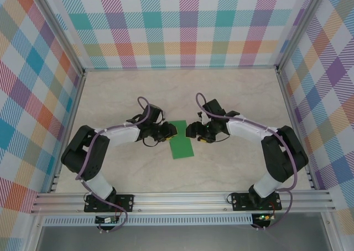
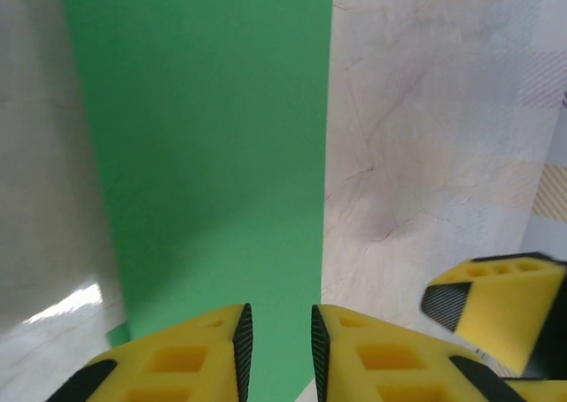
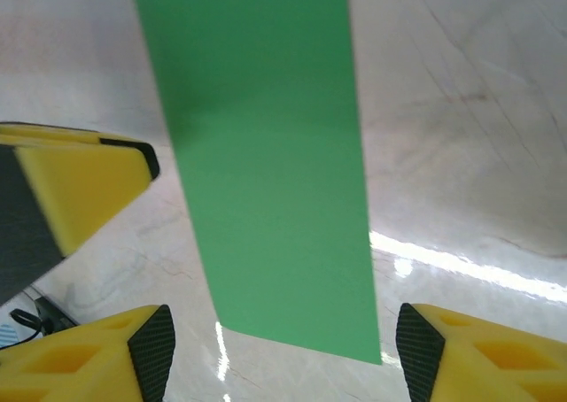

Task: Fold a paper plane with a square sheet of paper (pick it up from the middle)
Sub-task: Third fold the triangle at the center of the table.

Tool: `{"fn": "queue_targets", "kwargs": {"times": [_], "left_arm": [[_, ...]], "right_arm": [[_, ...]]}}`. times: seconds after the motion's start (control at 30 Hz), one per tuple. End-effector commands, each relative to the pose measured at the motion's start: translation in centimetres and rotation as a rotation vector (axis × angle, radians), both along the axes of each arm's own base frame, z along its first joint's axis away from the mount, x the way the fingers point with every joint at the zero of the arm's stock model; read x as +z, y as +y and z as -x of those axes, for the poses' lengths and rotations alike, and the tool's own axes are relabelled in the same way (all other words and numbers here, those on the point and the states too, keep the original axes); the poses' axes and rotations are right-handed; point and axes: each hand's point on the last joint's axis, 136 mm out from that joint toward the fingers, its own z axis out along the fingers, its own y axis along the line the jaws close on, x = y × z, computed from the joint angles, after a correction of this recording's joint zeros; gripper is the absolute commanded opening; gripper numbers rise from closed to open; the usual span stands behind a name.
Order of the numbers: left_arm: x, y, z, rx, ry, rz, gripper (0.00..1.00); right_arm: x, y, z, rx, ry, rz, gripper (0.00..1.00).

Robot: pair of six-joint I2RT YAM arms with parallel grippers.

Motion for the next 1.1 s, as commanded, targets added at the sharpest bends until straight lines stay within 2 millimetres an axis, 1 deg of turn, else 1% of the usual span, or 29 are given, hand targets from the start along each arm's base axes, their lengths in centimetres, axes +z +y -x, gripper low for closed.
{"fn": "queue_targets", "kwargs": {"times": [0.0, 0.07, 0.17, 0.23, 0.4, 0.6, 0.87, 1.07], "left_arm": [[0.2, -1.1, -1.0, -0.003, -0.012, 0.013, 0.23], [-0.9, -0.7, -0.6, 0.001, 0.017, -0.028, 0.22], [-2.5, 0.4, -0.1, 0.015, 0.047, -0.097, 0.21], [-3.4, 0.9, 0.4, 0.017, 0.062, -0.118, 0.2], [-4.9, 1.4, 1.0, 0.024, 0.094, -0.145, 0.2], [-5.8, 2.4, 1.4, 0.035, 0.114, -0.2, 0.19], [-6.6, 3.3, 2.0, 0.049, 0.134, -0.24, 0.19], [-6.7, 3.5, 2.0, 0.055, 0.137, -0.248, 0.19]], "right_arm": [[0.0, 0.3, 0.0, -0.059, 0.04, -0.042, 0.7], [-0.6, 0.3, 0.2, -0.067, 0.069, -0.046, 0.7], [-1.1, 0.2, 0.5, -0.087, 0.099, -0.046, 0.69], [-1.3, 0.3, 0.7, -0.098, 0.131, -0.049, 0.64], [-2.0, 0.3, 1.0, -0.108, 0.179, -0.043, 0.6], [-2.7, 0.2, 1.6, -0.095, 0.209, -0.03, 0.58], [-3.5, 0.2, 2.6, -0.029, 0.241, -0.017, 0.56], [-3.7, 1.0, 3.6, 0.032, 0.26, -0.032, 0.52]]}}
